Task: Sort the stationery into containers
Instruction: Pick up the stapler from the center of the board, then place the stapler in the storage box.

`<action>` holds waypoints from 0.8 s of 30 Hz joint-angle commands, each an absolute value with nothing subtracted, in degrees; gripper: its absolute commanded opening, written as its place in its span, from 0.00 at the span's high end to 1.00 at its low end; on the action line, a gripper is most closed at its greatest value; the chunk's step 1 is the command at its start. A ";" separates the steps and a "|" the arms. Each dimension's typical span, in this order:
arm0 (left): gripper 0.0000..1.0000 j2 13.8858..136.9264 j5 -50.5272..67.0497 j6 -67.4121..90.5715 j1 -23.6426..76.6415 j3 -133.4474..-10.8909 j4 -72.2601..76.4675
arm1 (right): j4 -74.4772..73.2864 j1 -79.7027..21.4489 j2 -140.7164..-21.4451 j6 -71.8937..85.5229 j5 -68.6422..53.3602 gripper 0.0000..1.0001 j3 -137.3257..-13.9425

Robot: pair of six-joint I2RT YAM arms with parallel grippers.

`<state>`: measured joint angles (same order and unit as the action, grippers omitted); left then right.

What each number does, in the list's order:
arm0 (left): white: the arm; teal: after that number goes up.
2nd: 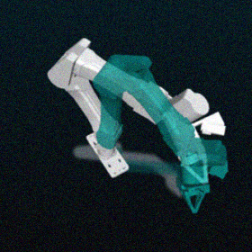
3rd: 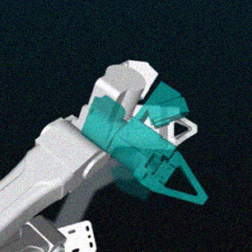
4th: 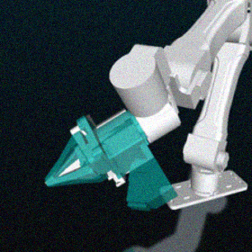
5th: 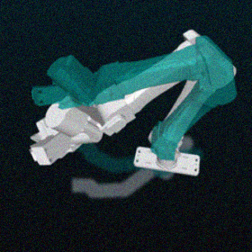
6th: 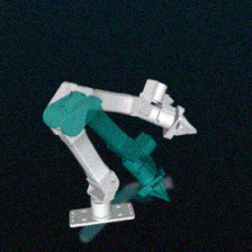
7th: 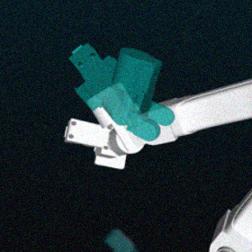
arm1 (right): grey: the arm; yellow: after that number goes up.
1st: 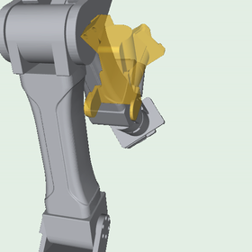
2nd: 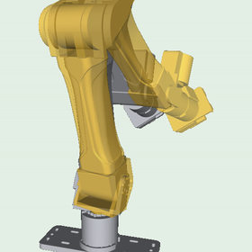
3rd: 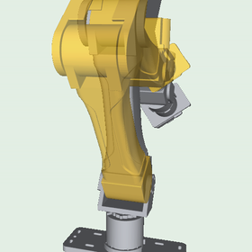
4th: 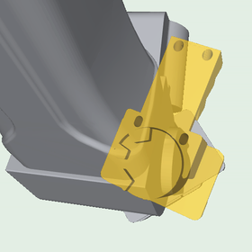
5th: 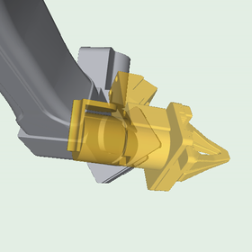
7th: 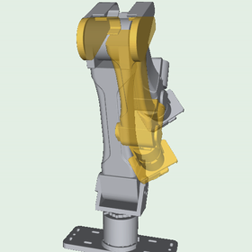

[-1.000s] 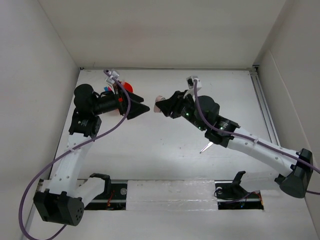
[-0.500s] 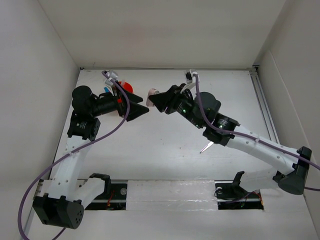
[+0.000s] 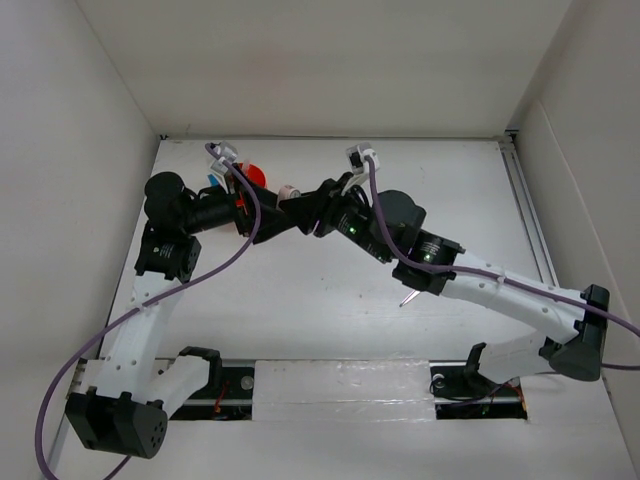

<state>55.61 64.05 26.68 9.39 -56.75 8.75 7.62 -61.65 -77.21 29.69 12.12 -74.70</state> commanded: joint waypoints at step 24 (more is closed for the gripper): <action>0.77 53.79 53.88 24.79 9.58 -58.18 8.09 | 6.33 -68.91 -82.87 27.51 17.49 1.00 -79.45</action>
